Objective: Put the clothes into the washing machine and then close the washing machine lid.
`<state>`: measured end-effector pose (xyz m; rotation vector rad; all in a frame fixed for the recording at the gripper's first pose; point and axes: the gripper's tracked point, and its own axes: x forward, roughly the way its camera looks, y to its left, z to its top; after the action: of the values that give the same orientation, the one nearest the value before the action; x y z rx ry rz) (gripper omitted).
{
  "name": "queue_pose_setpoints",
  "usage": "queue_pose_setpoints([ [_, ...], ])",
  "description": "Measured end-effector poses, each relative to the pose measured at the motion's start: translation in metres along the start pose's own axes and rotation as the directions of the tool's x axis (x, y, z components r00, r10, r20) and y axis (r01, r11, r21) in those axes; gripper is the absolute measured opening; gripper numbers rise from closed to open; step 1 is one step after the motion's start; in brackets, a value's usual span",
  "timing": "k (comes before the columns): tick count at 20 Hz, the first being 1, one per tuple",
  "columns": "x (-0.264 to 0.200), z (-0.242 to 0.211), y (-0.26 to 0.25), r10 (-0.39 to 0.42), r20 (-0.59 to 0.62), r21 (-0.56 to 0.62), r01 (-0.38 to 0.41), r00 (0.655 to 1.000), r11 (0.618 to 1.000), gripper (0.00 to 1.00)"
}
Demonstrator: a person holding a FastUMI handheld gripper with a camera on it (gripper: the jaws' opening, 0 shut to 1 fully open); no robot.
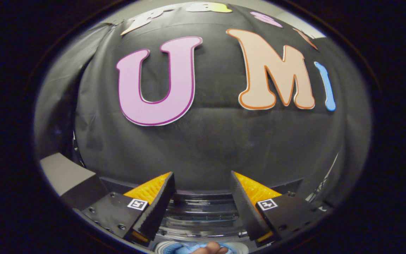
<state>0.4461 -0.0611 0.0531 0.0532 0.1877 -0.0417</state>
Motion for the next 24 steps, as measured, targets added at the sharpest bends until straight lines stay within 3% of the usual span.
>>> queue_pose_setpoints([
  [18,-0.026,0.010,-0.006,-0.079,-0.040,0.051,0.081,0.996,0.995,0.97],
  [19,-0.022,-0.004,-0.019,-0.125,-0.104,0.043,0.130,0.987,0.991,0.97],
  [20,-0.024,-0.056,-0.031,-0.162,-0.287,-0.004,0.168,0.944,0.986,0.96],
  [21,-0.046,-0.095,-0.027,-0.133,-0.414,-0.037,0.129,0.901,0.991,0.95],
  [22,-0.046,-0.098,-0.029,-0.147,-0.367,-0.105,0.117,0.919,0.988,0.94],
  [24,-0.036,-0.094,-0.021,-0.121,-0.267,-0.052,0.111,0.956,0.992,0.94],
])
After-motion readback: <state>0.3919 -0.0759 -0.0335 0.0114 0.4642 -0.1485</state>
